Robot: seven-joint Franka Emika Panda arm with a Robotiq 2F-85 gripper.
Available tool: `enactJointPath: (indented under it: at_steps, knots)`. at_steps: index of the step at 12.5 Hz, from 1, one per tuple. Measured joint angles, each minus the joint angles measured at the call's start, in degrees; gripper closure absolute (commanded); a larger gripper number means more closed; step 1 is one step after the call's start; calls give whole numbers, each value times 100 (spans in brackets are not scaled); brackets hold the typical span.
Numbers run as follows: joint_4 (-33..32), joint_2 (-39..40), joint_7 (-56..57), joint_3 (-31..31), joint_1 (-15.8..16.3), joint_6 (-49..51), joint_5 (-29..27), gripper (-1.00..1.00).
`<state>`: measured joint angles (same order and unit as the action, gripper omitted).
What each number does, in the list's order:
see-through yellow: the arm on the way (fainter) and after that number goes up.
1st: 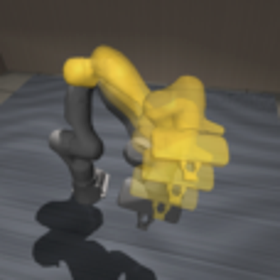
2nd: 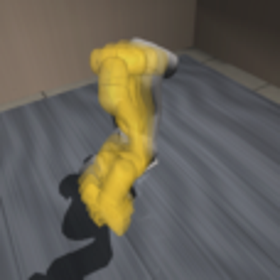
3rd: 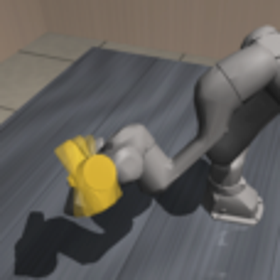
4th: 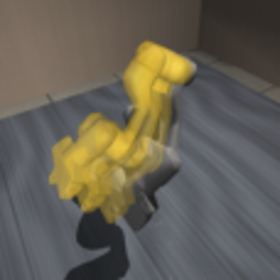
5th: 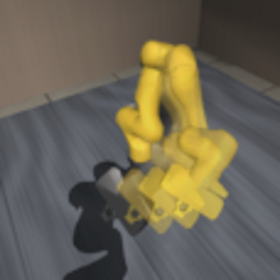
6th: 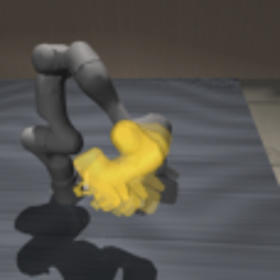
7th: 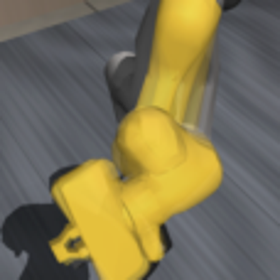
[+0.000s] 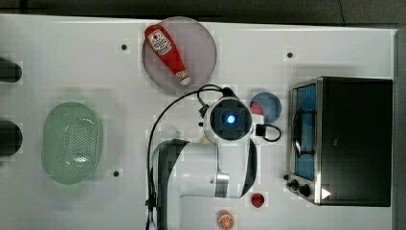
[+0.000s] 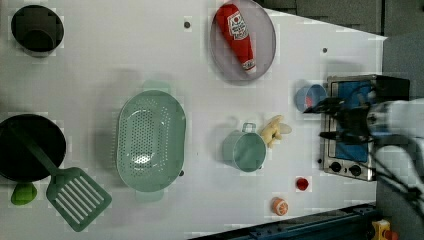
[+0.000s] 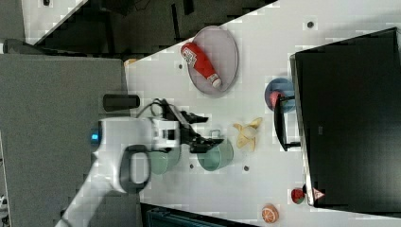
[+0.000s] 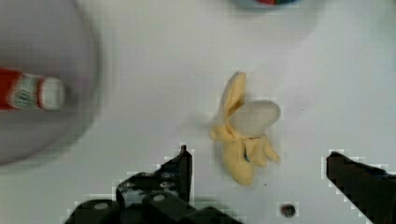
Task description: Pick banana from table and place on oven.
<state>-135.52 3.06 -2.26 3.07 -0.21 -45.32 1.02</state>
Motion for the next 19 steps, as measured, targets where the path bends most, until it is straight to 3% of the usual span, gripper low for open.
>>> enactJointPath:
  at_steps: [4, 10, 11, 13, 16, 17, 19]
  knots:
    - [-448, 570, 3, -46, 23, -937, -24, -100]
    - [-347, 1722, 2, -13, -44, -2165, -4, -100]
    - [-358, 1917, 3, -39, -63, -2344, -24, -92]
    - [-436, 2205, 5, -24, -30, -2607, -65, -43]
    - [-470, 1943, 7, -43, 43, -2669, 88, 28]
    - [-481, 1885, 7, -62, 30, -2697, 98, 43]
    - [-414, 1841, 6, -108, 51, -2579, 7, 43]
